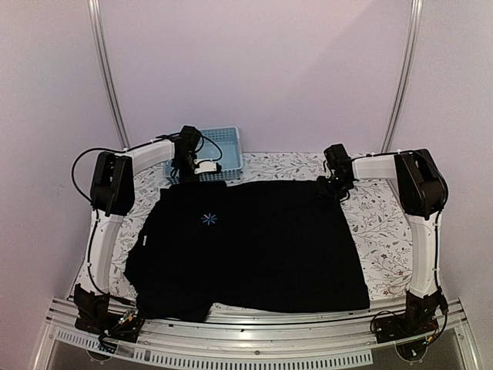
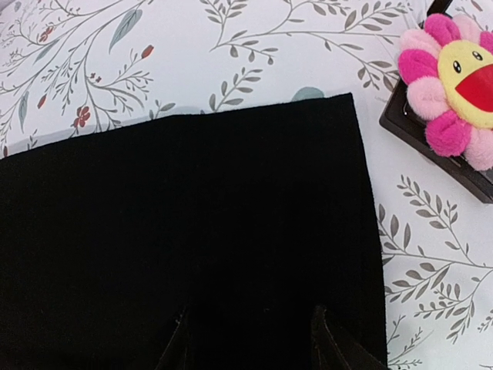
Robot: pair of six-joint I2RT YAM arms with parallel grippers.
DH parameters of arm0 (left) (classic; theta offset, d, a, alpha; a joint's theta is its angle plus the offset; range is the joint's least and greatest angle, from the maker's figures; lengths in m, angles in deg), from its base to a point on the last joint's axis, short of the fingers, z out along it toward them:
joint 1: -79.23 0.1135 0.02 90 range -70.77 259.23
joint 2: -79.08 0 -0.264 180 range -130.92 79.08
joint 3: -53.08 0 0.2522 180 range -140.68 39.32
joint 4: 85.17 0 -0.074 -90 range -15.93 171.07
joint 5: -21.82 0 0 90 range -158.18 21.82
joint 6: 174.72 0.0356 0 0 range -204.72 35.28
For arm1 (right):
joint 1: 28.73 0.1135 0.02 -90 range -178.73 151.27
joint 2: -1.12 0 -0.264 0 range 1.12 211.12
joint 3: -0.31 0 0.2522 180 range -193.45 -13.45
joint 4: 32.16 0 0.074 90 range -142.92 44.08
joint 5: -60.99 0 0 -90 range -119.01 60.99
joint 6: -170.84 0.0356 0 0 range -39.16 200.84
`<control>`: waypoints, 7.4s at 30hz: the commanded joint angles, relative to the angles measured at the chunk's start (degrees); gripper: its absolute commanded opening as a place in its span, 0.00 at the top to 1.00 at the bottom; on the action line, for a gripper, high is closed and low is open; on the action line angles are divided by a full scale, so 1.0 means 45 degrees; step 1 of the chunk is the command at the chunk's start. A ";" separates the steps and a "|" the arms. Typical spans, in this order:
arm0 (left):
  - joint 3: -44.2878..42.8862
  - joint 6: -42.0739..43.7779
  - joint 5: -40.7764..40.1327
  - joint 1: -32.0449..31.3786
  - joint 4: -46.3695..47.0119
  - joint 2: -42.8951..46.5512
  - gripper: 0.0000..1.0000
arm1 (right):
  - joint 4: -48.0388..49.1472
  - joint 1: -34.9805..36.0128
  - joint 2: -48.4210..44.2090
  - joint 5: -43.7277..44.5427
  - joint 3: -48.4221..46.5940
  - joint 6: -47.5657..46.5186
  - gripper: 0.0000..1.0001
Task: Pin the brooch onto the clothing
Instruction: Move the bin to the corner of the board, then smooth out the flattened clothing at the center of the board, then pick up the brooch from the brooch box.
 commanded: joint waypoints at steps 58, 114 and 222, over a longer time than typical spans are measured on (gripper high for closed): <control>0.0202 -0.9341 0.1395 0.1517 -0.2815 0.2806 0.21 | -0.2335 -0.0244 -0.0070 0.0134 -0.2757 -0.1151 0.37; -0.1453 -0.8054 -0.2218 0.1365 0.2041 -0.0230 1.00 | -0.0925 -0.1244 0.2997 -0.1073 -0.6156 -0.1866 1.00; 1.2884 -0.8613 0.1065 0.0639 -0.0339 1.0559 0.15 | -0.2333 -0.1613 0.3938 0.2544 -0.6104 -0.4855 0.83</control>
